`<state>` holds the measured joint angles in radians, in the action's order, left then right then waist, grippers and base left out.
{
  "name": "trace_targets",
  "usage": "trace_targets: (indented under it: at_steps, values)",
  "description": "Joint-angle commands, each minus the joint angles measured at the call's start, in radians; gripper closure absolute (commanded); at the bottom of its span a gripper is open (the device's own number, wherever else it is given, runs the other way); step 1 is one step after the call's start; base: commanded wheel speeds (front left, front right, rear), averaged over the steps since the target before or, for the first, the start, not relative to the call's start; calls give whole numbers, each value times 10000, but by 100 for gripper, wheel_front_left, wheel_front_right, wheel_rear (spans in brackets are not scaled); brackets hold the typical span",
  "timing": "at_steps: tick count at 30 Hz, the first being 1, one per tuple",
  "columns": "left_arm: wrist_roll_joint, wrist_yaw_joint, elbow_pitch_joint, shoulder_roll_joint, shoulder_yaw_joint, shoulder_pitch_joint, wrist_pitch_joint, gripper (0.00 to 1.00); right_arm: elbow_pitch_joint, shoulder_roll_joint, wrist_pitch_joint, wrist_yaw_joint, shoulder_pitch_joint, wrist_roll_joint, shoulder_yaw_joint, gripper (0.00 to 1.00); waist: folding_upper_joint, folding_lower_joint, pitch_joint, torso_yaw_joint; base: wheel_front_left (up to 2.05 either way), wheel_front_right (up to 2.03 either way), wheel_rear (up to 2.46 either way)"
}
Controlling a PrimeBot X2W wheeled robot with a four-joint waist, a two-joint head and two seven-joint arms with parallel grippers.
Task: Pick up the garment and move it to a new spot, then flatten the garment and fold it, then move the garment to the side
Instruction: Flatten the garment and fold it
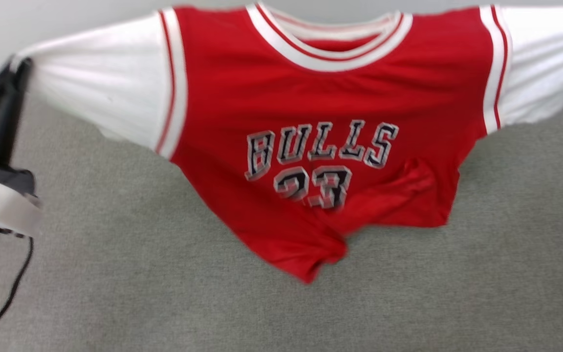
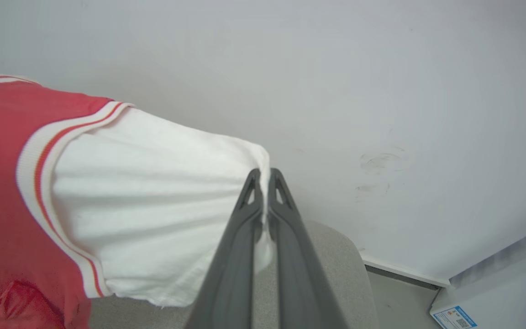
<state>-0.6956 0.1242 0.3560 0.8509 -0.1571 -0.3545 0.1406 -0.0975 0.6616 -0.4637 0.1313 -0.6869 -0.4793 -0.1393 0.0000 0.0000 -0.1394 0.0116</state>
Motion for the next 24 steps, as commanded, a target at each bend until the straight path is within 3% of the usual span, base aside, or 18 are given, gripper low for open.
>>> trace_targets:
  at_steps: [1,8,15,24]
  values:
    - [97,86,66,101,160,-7,-119,100,199,-7,53,-10,-158,-28,26,100,0,0,231,-212,0,0,0]
    - [189,425,654,513,1274,-543,-535,100,1521,-313,-92,-10,-857,19,326,100,0,0,609,-549,0,0,0]
    - [254,673,732,906,1836,-1213,-393,100,1978,-420,-247,-12,-1571,128,362,100,0,0,571,-788,0,0,0]
    - [250,429,261,1193,1625,-2405,-174,100,1816,-543,-149,-12,-2510,16,232,100,0,0,-524,-979,0,0,0]
